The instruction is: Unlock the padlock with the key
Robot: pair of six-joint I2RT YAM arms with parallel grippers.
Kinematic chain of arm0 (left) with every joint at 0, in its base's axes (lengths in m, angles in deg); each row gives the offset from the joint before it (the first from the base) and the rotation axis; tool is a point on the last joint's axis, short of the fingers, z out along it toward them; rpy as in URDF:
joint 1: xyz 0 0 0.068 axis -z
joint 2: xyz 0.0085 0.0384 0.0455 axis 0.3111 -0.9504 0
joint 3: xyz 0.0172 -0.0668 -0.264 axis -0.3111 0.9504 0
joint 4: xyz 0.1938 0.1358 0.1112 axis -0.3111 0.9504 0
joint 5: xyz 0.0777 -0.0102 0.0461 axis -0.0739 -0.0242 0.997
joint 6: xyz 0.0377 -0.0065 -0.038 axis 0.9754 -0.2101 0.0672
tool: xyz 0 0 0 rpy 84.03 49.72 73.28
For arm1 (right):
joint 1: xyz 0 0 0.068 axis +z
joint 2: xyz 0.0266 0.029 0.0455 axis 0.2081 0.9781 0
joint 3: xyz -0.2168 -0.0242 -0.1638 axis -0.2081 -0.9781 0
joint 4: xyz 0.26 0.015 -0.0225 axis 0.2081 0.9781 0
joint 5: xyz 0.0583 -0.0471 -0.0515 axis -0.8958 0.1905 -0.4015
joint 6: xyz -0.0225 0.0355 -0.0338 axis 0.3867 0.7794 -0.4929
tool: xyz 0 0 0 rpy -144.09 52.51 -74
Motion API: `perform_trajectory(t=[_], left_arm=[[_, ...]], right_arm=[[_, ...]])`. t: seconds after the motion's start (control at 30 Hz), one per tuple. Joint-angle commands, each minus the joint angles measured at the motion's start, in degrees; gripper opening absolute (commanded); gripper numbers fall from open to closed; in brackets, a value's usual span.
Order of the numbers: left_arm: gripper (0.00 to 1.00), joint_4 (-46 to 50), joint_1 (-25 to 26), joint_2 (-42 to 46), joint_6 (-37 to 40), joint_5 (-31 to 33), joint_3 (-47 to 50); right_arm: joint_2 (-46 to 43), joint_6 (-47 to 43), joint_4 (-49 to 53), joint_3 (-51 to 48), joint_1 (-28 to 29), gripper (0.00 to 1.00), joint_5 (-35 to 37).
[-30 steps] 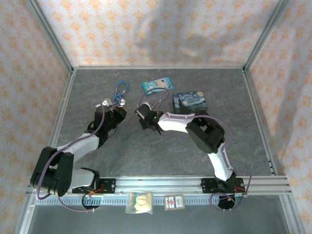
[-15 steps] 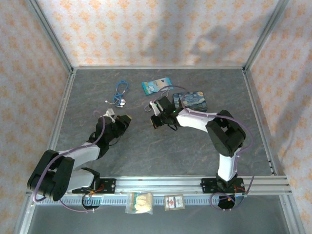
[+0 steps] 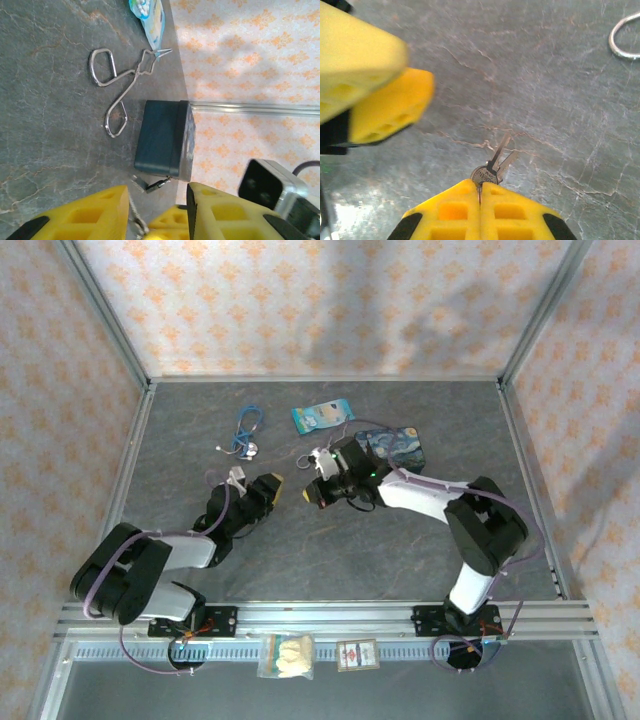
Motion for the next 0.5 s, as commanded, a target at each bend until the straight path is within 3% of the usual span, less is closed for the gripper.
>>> perform_trajectory(t=[0.0, 0.47], left_arm=[[0.35, -8.5, 0.9, -2.5, -4.3, -1.7, -0.8], [0.29, -18.6, 3.1, -14.5, -11.1, -3.8, -6.1]], right_arm=[[-3.0, 1.6, -3.0, -1.8, -1.0, 0.00, -4.5], [-4.9, 1.5, -5.7, -3.1, -1.1, 0.00, -5.9]])
